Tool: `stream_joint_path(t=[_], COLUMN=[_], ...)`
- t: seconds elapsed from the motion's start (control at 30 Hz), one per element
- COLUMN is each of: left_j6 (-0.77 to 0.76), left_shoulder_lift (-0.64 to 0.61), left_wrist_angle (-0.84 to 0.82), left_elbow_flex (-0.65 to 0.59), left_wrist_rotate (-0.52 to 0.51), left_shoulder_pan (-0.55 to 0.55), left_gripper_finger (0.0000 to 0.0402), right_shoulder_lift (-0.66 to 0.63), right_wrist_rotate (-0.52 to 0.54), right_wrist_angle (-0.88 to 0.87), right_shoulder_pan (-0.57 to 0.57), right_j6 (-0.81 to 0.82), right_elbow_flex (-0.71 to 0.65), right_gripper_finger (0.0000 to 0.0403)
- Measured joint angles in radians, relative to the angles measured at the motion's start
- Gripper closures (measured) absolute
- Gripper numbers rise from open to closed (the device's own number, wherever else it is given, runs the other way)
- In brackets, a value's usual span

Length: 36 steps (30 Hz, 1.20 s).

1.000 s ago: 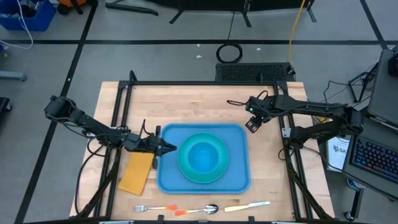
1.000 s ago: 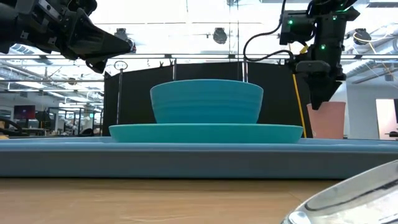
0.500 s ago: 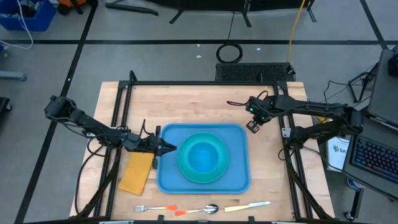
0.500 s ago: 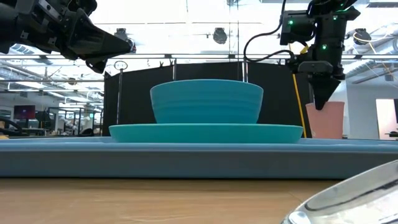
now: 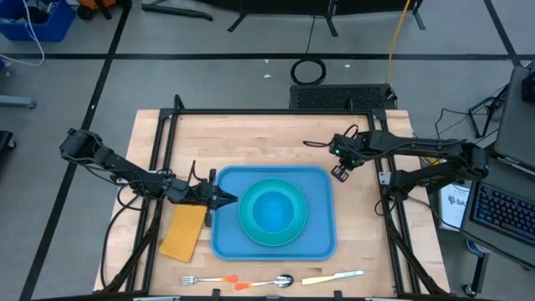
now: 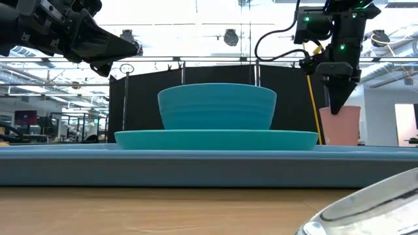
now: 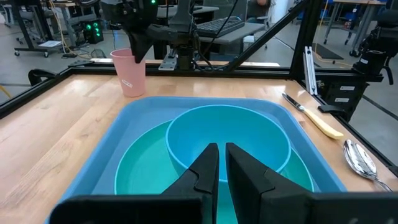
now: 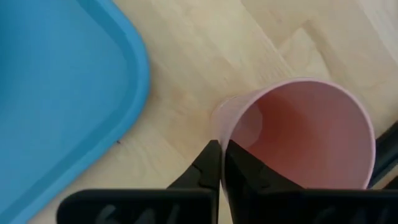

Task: Set up tray
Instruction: Put the pink cup on the top right of the blue tray

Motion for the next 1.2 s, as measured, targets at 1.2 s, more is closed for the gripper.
stream_joint_path(t=[1.2], left_j6=[-0.001], left_shoulder_lift=[0.0], left_wrist_angle=[0.001], left_elbow_flex=[0.0], left_wrist_rotate=[-0.001], left_shoulder_pan=[0.001], left_gripper_finger=[0.0366], right_shoulder_lift=[0.156], right_wrist_rotate=[0.02], right_wrist_angle=[0.133], right_shoulder_pan=[0.461], right_j6=[-0.086], right_elbow_flex=[0.207], right_gripper_finger=[0.0403])
